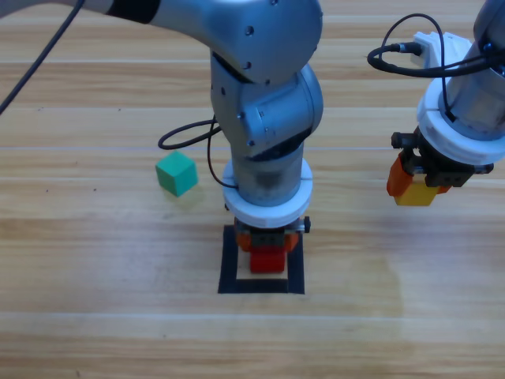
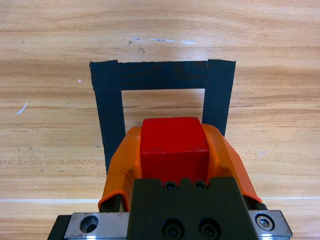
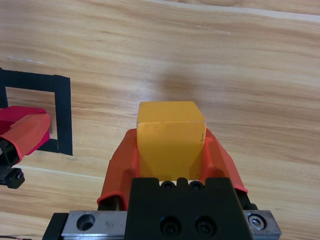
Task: Stack the blocks in the rectangular block: red at the bottom, yellow in the middle, green on top
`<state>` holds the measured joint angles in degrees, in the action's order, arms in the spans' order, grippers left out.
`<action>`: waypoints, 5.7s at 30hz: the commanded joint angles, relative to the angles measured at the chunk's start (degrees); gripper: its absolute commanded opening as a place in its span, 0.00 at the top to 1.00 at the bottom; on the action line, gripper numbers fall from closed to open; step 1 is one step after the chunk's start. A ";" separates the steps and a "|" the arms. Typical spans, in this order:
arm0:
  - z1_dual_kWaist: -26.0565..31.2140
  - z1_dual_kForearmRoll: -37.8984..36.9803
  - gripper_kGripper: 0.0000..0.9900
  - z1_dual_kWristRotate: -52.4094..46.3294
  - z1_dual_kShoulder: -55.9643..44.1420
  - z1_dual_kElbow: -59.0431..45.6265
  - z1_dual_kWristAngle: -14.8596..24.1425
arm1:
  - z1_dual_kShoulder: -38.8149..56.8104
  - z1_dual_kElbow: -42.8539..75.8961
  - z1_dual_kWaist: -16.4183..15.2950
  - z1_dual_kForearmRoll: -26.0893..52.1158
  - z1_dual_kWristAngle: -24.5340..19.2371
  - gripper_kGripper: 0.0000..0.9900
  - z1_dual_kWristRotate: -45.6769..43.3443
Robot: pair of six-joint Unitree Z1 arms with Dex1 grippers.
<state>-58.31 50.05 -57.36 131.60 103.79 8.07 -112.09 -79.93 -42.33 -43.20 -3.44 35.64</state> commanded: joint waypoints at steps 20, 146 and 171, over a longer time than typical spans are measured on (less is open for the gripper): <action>1.97 -1.00 0.01 0.32 1.03 -2.28 1.69 | -0.32 1.62 1.55 2.85 -0.25 1.00 0.14; 24.65 -31.15 0.02 38.29 -47.58 -50.44 -7.81 | 17.17 -9.63 -18.23 -18.06 -4.38 0.00 -31.51; 24.29 -19.11 0.02 25.55 -31.05 -27.85 -4.47 | 24.91 14.02 -17.52 -3.65 14.52 0.00 -47.24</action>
<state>-34.60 23.52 -27.33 88.20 62.54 1.75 -88.78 -67.64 -61.17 -48.93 10.09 -11.04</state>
